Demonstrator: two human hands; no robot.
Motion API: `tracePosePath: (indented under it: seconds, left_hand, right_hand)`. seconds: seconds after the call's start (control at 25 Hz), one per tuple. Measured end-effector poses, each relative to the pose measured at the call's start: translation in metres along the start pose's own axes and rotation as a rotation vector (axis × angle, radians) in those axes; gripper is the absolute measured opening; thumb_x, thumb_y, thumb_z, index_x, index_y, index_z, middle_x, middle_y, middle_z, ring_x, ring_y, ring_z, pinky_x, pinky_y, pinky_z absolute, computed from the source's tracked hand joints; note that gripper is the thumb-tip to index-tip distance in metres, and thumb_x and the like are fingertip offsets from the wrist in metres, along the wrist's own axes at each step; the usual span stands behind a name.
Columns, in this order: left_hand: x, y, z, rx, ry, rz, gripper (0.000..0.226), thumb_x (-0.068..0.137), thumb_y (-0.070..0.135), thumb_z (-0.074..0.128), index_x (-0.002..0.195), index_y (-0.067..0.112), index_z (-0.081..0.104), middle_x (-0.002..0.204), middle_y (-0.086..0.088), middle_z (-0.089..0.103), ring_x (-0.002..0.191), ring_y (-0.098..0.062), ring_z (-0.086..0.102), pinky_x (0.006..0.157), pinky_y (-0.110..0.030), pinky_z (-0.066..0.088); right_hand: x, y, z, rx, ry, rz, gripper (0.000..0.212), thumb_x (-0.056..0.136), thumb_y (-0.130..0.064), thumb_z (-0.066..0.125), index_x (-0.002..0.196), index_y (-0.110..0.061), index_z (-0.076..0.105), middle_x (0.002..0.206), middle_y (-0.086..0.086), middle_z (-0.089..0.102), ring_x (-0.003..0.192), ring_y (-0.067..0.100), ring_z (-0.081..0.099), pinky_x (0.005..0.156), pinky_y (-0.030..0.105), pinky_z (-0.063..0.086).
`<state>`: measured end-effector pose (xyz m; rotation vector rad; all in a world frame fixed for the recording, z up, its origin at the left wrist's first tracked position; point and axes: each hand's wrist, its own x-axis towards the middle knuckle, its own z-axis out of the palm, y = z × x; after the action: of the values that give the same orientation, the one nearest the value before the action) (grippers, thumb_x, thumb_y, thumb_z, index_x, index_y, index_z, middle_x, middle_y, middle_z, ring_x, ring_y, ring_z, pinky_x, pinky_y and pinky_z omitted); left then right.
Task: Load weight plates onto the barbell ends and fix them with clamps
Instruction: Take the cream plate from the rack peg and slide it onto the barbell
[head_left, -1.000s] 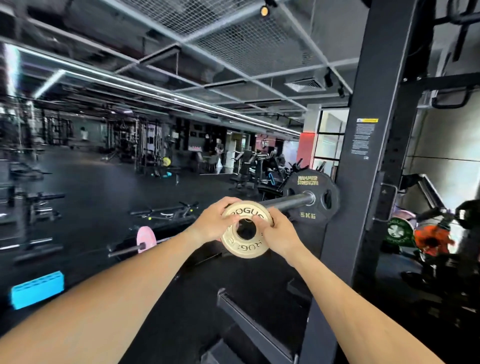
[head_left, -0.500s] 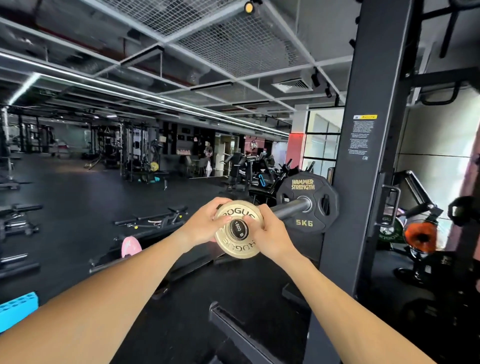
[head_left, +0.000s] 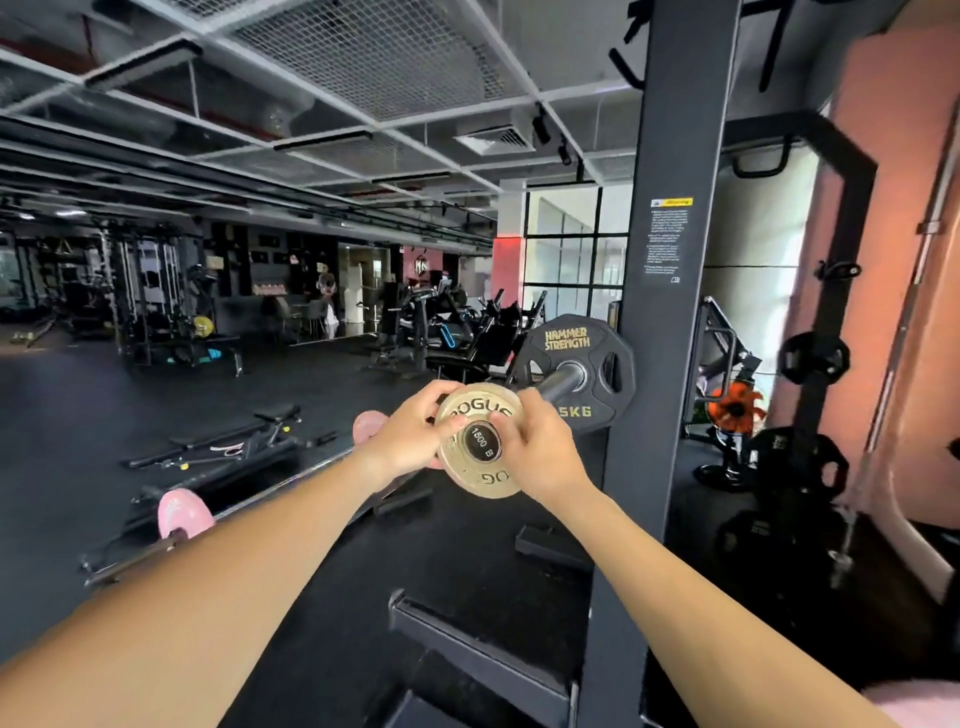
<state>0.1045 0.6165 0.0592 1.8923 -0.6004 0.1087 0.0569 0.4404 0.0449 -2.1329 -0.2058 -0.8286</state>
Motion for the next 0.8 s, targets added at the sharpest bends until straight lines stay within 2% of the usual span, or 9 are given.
tracePosePath:
  seconds: [0.08,0.16,0.24,0.4,0.52,0.6,0.72,0.8]
  left_hand:
    - [0.006,-0.003,0.005,-0.023,0.011,0.025,0.028,0.101,0.021,0.060,0.125,0.034,0.056,0.115,0.000,0.070,0.105,-0.020,0.071,0.082,-0.048,0.063]
    - [0.011,-0.003,0.008,-0.011,0.038,0.049,0.026,0.100,0.021,0.062,0.116,0.041,0.058,0.110,0.006,0.071,0.097,-0.010,0.072,0.077,-0.038,0.065]
    - [0.018,-0.003,0.008,-0.019,0.027,0.044,0.026,0.099,0.021,0.062,0.113,0.042,0.059,0.108,0.006,0.070,0.094,-0.010,0.071,0.073,-0.036,0.065]
    - [0.041,-0.010,0.011,-0.044,-0.032,0.051,0.032,0.100,0.015,0.062,0.123,0.038,0.059,0.108,0.004,0.069,0.099,-0.017,0.069,0.069,-0.034,0.064]
    - [0.065,-0.020,0.017,-0.020,-0.029,0.111,0.042,0.098,0.008,0.063,0.134,0.027,0.059,0.109,0.005,0.071,0.097,-0.005,0.067,0.068,-0.017,0.058]
    - [0.084,-0.025,0.024,0.035,-0.016,0.166,0.044,0.095,0.005,0.065,0.136,0.021,0.060,0.111,0.005,0.071,0.098,0.004,0.063,0.073,-0.006,0.049]
    - [0.123,-0.034,0.038,0.071,-0.019,0.208,0.045,0.094,0.005,0.066,0.135,0.020,0.060,0.117,0.005,0.071,0.100,0.005,0.061,0.074,-0.002,0.045]
    - [0.147,-0.038,0.047,0.095,-0.024,0.236,0.045,0.093,0.006,0.067,0.135,0.021,0.061,0.117,0.006,0.072,0.101,0.004,0.063,0.074,-0.001,0.045]
  right_hand:
    - [-0.003,-0.004,0.001,-0.033,0.020,0.023,0.022,0.101,-0.029,0.056,0.100,-0.009,0.050,0.097,0.015,0.065,0.090,0.032,0.061,0.078,0.045,0.052]
    - [-0.001,-0.004,-0.002,-0.036,0.017,0.045,0.024,0.102,-0.030,0.055,0.100,-0.007,0.048,0.095,0.014,0.067,0.089,0.031,0.062,0.078,0.046,0.052]
    - [0.002,0.000,-0.005,-0.045,0.002,0.062,0.025,0.102,-0.032,0.053,0.102,-0.007,0.048,0.095,0.013,0.069,0.089,0.030,0.064,0.078,0.047,0.054]
    - [0.018,0.017,-0.006,-0.047,-0.057,0.089,0.024,0.105,-0.033,0.048,0.107,-0.010,0.044,0.102,0.014,0.067,0.092,0.030,0.062,0.077,0.042,0.052]
    - [0.038,0.040,-0.009,-0.025,-0.129,0.105,0.019,0.107,-0.027,0.043,0.112,-0.009,0.039,0.111,0.017,0.060,0.097,0.031,0.058,0.081,0.043,0.049]
    - [0.052,0.058,-0.012,0.004,-0.167,0.122,0.016,0.107,-0.024,0.041,0.114,-0.010,0.037,0.109,0.013,0.059,0.093,0.025,0.056,0.076,0.036,0.049]
    - [0.076,0.090,-0.014,0.033,-0.149,0.129,0.011,0.108,-0.026,0.040,0.111,-0.016,0.037,0.102,0.004,0.060,0.089,0.020,0.058,0.070,0.028,0.049]
    - [0.094,0.108,-0.015,0.039,-0.136,0.145,0.014,0.107,-0.027,0.040,0.113,-0.016,0.037,0.107,0.006,0.063,0.095,0.023,0.061,0.074,0.033,0.054]
